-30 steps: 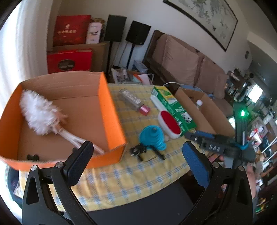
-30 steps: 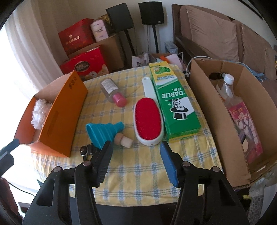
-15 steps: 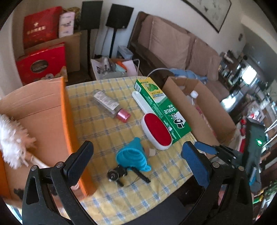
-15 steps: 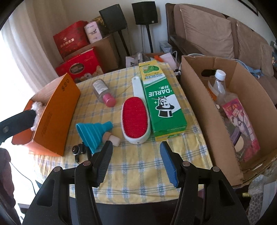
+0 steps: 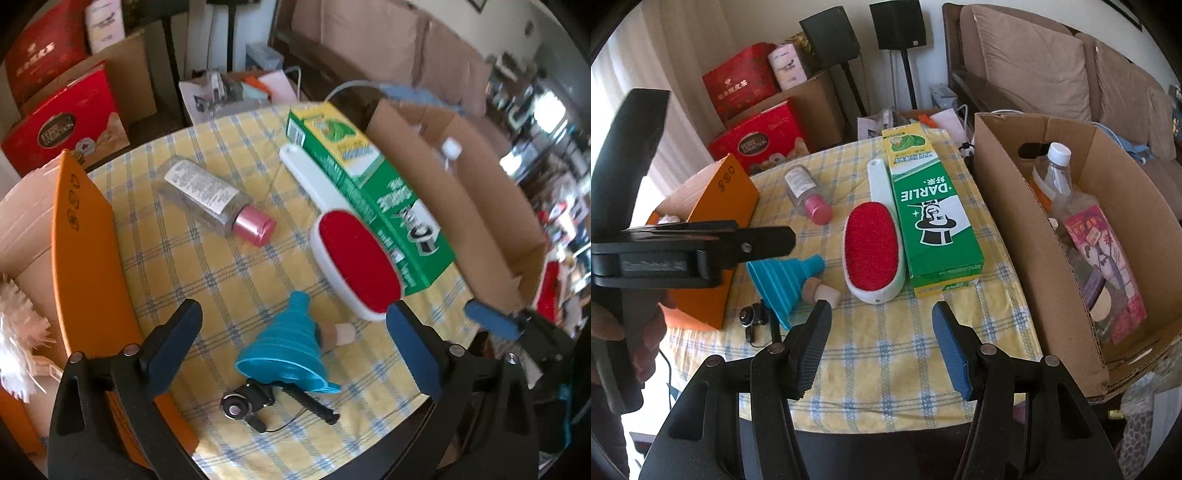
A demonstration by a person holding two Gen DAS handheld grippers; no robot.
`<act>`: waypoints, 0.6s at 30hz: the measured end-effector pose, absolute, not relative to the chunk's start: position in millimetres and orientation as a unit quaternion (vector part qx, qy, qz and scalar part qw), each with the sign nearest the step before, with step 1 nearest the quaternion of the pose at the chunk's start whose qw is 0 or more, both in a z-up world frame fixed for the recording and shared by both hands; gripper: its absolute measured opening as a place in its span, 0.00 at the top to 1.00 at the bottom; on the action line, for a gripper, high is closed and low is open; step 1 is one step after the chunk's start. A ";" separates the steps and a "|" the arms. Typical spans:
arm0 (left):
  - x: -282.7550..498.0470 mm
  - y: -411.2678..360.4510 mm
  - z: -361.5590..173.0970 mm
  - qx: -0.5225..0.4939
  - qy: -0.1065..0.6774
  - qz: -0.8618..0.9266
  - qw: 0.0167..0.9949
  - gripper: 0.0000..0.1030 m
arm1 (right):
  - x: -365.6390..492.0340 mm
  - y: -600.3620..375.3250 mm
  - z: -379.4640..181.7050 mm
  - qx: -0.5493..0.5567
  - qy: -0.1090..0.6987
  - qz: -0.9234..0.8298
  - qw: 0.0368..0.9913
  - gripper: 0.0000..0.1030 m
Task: Organize objects
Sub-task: 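Lower the left tool onto the blue funnel and grasp it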
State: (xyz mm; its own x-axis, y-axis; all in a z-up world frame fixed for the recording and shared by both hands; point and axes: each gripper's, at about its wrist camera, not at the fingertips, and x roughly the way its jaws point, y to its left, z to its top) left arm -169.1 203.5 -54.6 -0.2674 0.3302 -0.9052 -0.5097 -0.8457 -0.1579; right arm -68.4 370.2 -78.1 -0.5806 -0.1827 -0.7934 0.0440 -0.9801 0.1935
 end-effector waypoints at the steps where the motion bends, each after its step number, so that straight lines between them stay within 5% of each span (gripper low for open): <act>1: -170.2 205.8 -57.5 -0.550 0.093 0.787 0.264 0.06 | -68.7 370.5 -78.9 0.454 -0.077 -0.885 0.064 0.42; 18: -171.7 216.1 -91.2 -0.601 0.150 0.741 0.258 0.31 | -70.7 370.6 -85.7 0.461 -0.080 -0.881 0.070 0.42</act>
State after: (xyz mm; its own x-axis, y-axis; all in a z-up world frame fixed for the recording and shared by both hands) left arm -171.7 216.1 -91.2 -0.1440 0.2019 -0.9688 -0.5631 -0.8218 -0.0876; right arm -70.7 370.6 -85.7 -0.5647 -0.1975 -0.8013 0.0495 -0.9773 0.2060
